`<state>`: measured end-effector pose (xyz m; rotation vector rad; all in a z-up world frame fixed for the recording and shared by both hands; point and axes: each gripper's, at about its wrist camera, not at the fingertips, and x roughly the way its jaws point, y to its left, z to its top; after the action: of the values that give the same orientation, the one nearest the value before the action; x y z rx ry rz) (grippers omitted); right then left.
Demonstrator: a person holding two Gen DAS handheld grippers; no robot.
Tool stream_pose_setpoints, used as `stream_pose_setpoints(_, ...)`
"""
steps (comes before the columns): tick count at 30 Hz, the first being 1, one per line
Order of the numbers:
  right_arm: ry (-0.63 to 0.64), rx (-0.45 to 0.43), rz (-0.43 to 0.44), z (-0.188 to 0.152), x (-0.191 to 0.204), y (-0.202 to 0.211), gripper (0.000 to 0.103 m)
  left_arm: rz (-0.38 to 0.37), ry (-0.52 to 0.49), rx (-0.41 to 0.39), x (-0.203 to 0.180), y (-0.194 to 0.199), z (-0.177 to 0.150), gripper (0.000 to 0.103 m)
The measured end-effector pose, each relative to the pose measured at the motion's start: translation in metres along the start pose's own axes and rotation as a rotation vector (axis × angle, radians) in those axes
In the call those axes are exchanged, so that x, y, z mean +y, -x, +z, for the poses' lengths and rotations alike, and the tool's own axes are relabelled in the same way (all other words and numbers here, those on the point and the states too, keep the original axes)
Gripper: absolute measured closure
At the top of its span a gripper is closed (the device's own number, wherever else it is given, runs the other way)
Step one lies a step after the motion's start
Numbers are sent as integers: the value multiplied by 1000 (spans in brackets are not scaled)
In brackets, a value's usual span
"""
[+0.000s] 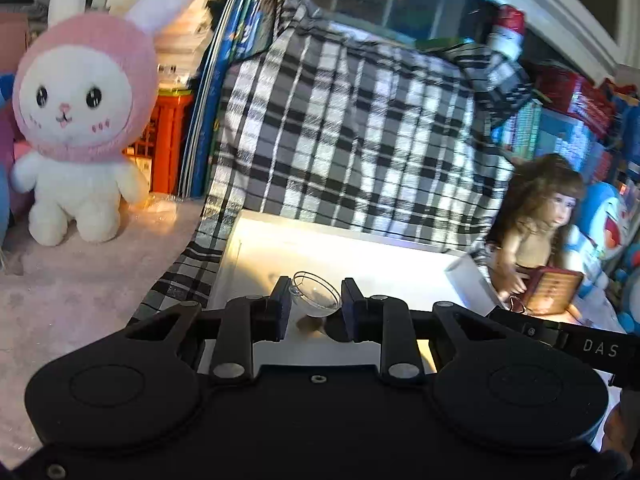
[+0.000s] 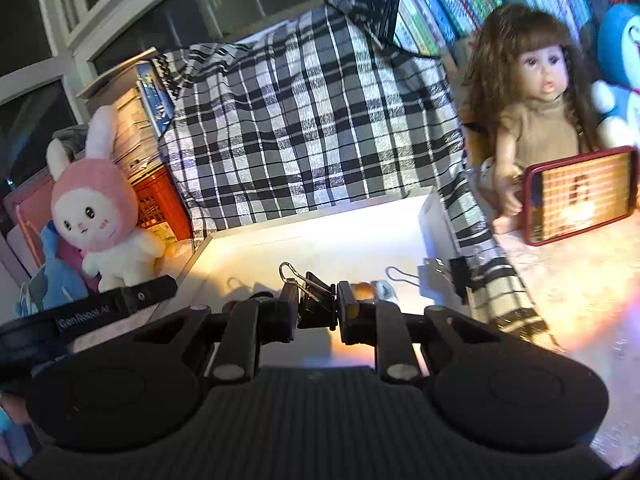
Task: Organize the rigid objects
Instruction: 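Carry the lid and binder clip into the white box and open both tools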
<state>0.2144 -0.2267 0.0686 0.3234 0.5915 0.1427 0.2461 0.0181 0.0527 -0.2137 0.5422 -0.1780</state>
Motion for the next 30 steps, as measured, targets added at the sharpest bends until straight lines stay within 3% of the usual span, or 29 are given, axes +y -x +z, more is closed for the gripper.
stream_pose_setpoints(12,-25,72,-66,9,-1,-61,79,57,55,83,19,-54,0,77)
stream_pose_setpoints(30,17,108,-112,-6,0,-88,79,62,42,107,20,-68,-6,77)
